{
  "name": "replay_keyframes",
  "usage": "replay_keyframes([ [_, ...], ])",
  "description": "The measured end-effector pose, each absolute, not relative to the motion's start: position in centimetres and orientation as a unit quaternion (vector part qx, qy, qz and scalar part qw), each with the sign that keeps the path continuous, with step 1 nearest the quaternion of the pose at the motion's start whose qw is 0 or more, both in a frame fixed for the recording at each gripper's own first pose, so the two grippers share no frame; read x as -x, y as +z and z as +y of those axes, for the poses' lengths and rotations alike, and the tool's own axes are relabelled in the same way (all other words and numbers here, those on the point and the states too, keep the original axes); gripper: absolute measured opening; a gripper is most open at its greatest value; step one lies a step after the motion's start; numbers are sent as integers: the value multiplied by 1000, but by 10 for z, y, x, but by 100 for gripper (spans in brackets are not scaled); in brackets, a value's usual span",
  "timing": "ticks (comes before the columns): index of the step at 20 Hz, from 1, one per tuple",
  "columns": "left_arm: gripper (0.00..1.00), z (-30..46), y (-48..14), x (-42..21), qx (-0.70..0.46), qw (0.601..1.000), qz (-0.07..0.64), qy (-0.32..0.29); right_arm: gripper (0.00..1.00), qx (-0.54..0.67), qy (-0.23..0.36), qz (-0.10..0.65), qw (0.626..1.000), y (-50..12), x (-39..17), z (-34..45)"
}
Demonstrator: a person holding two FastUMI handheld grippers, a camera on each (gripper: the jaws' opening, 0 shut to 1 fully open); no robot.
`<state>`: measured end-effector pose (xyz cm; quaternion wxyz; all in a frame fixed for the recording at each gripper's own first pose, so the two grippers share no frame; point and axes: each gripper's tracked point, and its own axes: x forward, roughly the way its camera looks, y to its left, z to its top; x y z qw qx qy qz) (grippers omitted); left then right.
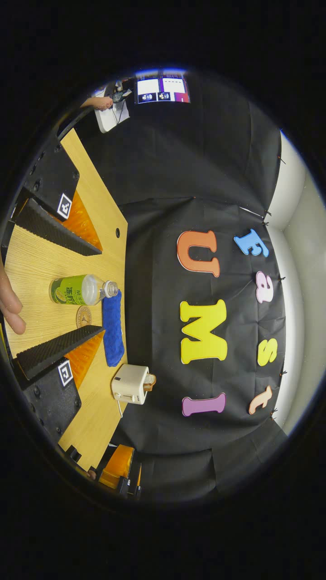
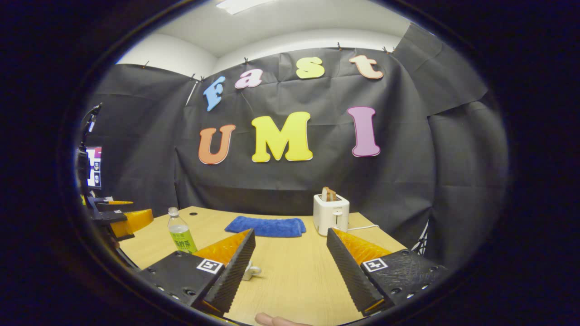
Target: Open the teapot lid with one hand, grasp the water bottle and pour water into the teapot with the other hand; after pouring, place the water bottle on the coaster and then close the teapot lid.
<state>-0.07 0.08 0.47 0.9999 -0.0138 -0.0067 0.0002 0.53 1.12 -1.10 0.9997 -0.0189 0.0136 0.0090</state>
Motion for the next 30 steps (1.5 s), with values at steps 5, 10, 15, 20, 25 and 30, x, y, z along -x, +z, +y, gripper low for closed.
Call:
replay_keyframes([
  [5,96,4,2,-3,14,1000,-3,4,95,19,12,23,999,-19,-13,12],
  [10,97,10,6,-2,19,1000,-10,1,95,17,45,22,999,-34,-35,39],
  [15,96,15,7,-3,18,1000,-14,2,95,18,89,20,996,-59,-68,79],
  [20,97,25,4,-8,24,1000,-10,5,95,9,117,46,992,-96,-109,119],
  [25,97,35,0,-16,28,1000,-7,9,83,24,137,100,985,-152,-138,139],
  [30,96,40,2,-22,35,999,-18,1,36,5,134,126,983,-171,-156,134],
])
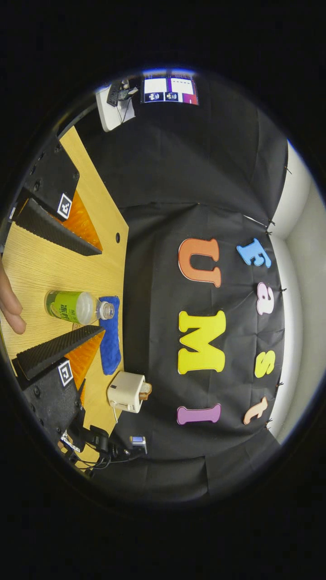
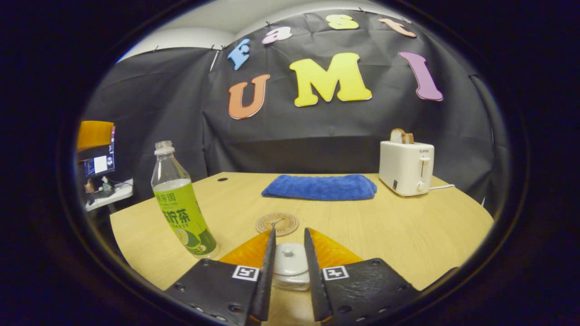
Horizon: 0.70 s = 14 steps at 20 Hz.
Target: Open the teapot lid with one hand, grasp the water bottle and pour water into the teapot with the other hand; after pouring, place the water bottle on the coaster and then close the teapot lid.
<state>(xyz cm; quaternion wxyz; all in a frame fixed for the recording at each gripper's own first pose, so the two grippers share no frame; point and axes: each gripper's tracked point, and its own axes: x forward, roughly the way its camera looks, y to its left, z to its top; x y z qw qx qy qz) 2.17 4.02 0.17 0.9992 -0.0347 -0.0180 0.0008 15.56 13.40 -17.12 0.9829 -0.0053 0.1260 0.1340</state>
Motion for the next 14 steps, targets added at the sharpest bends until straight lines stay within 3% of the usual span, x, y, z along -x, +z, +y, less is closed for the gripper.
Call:
replay_keyframes([
  [2,97,42,1,-24,38,999,-21,-1,17,3,140,130,982,-173,-158,138],
  [5,96,44,-1,-29,38,999,-19,-2,12,15,144,124,982,-170,-155,139],
  [7,96,42,-3,-31,30,999,-20,-5,0,2,137,129,982,-171,-159,137],
  [14,96,31,-16,-47,26,999,-31,-26,0,8,146,90,985,-122,-139,126],
])
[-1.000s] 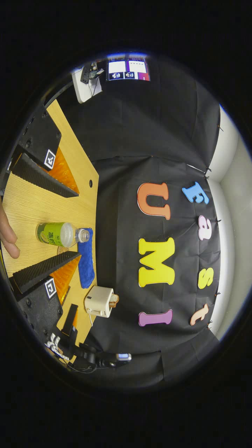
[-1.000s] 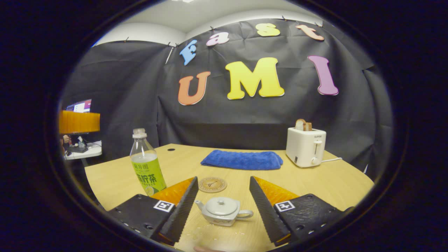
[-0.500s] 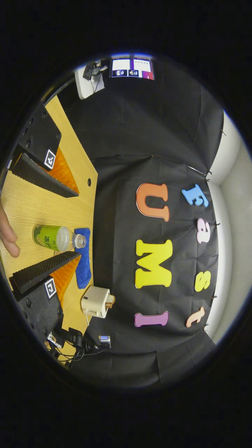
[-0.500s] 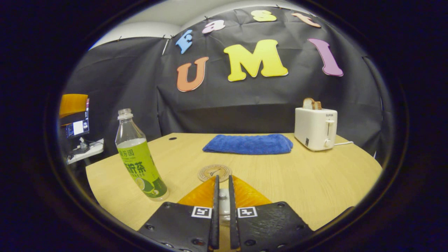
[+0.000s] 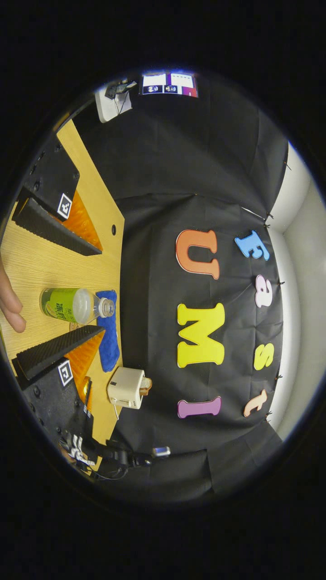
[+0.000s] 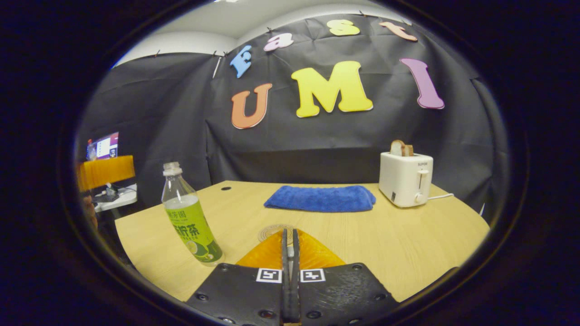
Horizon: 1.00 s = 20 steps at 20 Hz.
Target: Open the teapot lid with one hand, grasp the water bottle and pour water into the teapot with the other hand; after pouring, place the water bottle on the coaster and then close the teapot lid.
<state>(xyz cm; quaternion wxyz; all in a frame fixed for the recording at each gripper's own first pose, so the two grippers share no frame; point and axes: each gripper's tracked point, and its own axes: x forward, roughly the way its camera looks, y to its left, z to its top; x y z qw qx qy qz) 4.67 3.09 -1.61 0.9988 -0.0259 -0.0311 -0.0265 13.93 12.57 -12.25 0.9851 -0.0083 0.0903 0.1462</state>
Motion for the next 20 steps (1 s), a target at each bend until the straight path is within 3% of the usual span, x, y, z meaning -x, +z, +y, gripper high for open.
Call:
replay_keyframes([
  [10,97,3,-88,-91,11,998,-15,-65,0,8,110,28,993,-55,-75,44],
  [20,97,1,-110,-122,13,997,-29,-66,0,6,113,32,993,-57,-67,37],
])
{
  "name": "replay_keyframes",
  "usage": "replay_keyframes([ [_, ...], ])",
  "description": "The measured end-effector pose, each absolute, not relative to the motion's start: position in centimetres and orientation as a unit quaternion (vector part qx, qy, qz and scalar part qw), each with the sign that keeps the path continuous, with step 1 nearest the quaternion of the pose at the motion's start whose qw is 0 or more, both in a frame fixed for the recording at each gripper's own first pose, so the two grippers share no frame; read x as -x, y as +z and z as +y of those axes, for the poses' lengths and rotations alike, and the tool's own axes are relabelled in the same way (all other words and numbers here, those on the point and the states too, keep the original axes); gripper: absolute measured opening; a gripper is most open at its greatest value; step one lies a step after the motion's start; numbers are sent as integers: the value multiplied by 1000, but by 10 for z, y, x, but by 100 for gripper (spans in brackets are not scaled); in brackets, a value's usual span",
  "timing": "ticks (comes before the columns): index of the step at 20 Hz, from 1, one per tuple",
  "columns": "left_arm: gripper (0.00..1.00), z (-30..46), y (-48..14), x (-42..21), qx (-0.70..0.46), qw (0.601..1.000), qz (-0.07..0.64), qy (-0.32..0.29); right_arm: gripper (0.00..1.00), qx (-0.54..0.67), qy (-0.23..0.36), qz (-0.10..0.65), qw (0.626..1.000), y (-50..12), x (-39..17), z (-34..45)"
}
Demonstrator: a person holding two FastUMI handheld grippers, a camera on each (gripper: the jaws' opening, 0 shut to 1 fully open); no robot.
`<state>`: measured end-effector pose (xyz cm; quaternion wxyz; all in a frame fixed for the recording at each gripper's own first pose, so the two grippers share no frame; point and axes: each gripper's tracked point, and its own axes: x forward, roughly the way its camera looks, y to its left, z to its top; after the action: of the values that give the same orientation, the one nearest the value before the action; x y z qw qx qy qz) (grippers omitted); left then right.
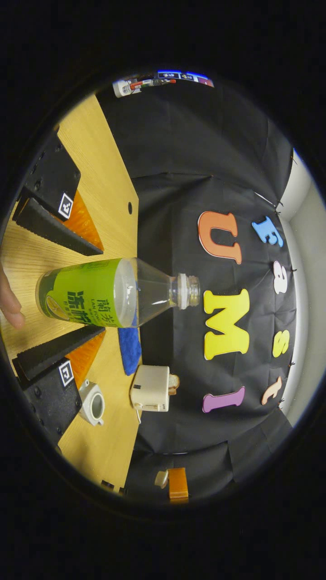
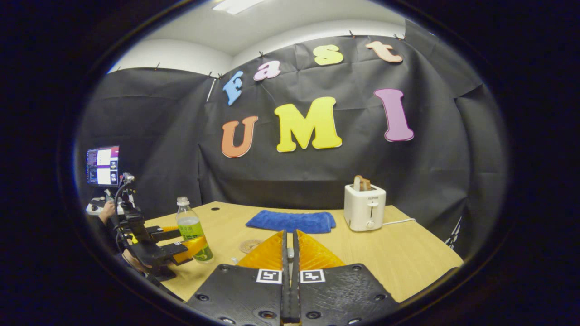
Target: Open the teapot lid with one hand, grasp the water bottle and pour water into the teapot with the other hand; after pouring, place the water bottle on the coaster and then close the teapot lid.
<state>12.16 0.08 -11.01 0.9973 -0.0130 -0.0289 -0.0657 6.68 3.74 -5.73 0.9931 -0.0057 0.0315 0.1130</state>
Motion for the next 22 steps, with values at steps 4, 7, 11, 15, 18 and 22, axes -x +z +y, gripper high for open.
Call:
replay_keyframes([
  [4,89,-1,-114,-126,12,997,-29,-74,0,2,108,43,993,-63,-71,33],
  [7,80,-2,-110,-120,6,997,-26,-78,0,2,103,42,994,-62,-72,30],
  [11,79,3,-104,-111,-27,998,-8,-53,0,7,97,43,994,-61,-72,23],
  [15,78,-4,-85,-102,-91,995,-6,-46,0,10,86,46,995,-61,-74,11],
  [18,77,-14,-82,-99,-144,988,15,-56,0,18,70,48,996,-58,-74,-6],
  [22,77,-9,-76,-110,-275,960,35,-32,0,12,52,44,998,-48,-72,-28],
])
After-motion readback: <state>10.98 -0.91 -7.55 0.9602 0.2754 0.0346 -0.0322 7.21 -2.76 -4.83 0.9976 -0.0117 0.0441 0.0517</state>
